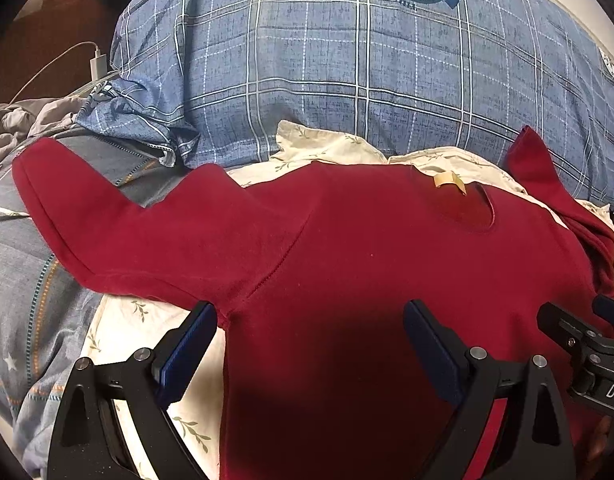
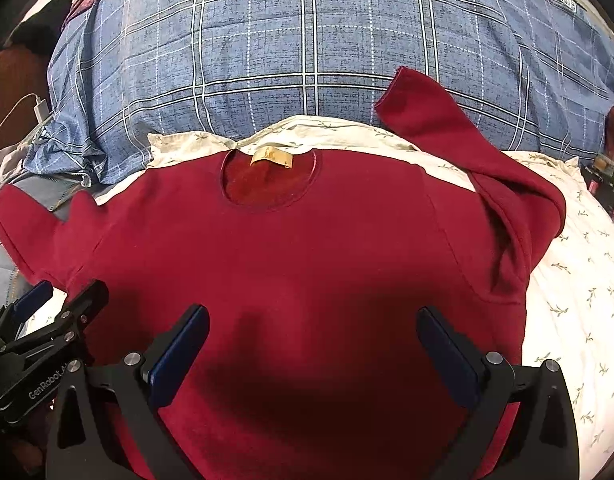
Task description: Fold small clothes
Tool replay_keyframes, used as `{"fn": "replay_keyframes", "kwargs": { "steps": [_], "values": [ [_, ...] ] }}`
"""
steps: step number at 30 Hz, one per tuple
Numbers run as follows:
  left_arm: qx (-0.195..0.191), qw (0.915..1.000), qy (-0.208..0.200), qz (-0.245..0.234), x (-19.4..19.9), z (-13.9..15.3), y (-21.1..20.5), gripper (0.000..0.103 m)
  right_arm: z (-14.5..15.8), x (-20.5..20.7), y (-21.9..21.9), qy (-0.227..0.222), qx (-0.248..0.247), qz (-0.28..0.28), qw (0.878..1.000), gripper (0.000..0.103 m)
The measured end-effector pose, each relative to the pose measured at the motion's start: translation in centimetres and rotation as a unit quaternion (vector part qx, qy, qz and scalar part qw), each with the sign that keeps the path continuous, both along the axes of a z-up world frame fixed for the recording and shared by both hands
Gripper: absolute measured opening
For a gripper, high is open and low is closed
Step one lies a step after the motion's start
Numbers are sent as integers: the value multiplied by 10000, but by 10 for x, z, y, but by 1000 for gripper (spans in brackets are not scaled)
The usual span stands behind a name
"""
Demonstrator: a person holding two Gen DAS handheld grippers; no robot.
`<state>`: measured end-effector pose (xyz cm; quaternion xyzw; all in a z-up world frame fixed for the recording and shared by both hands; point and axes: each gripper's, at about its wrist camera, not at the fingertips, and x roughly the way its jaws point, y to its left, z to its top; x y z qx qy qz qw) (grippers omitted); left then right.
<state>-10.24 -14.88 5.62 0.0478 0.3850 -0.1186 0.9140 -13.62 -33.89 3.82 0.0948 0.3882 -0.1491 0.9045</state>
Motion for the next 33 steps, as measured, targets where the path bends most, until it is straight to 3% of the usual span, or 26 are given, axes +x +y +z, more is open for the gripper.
{"fn": "replay_keyframes", "kwargs": {
  "steps": [23, 33],
  "values": [
    [21, 10000, 17, 36, 4, -3, 0, 94, -7, 3, -3, -190, 285, -43, 9994, 103],
    [-44, 9999, 12, 107, 4, 1, 6, 93, -7, 20, 20, -250, 10, 351, 9991, 102]
  ]
}}
